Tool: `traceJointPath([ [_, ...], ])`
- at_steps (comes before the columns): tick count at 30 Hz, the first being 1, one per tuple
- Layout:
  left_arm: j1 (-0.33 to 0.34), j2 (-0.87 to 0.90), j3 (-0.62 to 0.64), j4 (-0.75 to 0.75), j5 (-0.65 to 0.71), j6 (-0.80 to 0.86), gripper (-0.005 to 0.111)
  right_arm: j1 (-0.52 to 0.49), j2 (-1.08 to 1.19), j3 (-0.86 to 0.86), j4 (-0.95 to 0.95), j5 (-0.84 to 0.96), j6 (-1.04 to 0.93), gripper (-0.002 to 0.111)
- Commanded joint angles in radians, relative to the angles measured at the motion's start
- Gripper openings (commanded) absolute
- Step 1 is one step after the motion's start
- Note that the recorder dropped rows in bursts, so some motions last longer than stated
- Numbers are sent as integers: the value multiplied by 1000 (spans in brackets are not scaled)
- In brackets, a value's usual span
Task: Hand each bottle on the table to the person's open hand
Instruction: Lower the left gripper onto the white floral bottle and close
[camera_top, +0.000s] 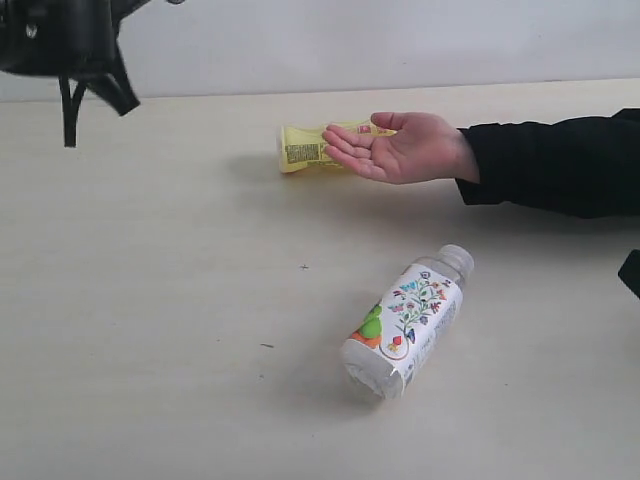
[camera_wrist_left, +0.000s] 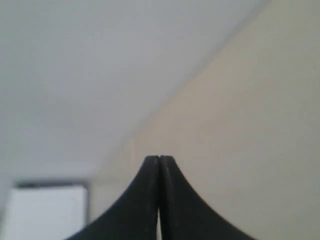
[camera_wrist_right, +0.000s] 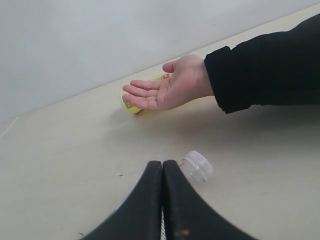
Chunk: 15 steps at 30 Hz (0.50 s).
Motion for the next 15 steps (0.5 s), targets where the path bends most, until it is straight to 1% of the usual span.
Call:
traceJointPath([
  [1,-15,3,-152,-936,82,420,0,-3,-6,3,-2,-5,-3,0],
  [3,-28,5,-181,-1213,31,600,0,-3,-6,3,-2,-5,-3,0],
  [4,-46,5,-184,-1366,4,690,0,-3,-6,3,-2,-5,-3,0],
  [5,-62,7,-184,-1431,-18,763,0,-3,-6,3,-2,-5,-3,0],
  [6,-81,7,-184,-1469,-30,801,2,-3,-6,3,-2,-5,-3,0],
  [7,-113,9,-184,-1480,-44,822,6,-3,-6,3,-2,-5,-3,0],
  [9,-156,19,-188,-1451,-46,820,14,-3,-6,3,-2,-5,-3,0],
  [11,-197,39,-195,-1432,-46,819,29,-3,-6,3,-2,-5,-3,0],
  [15,-239,96,-215,-1426,-83,787,70,-3,-6,3,-2,-5,-3,0],
])
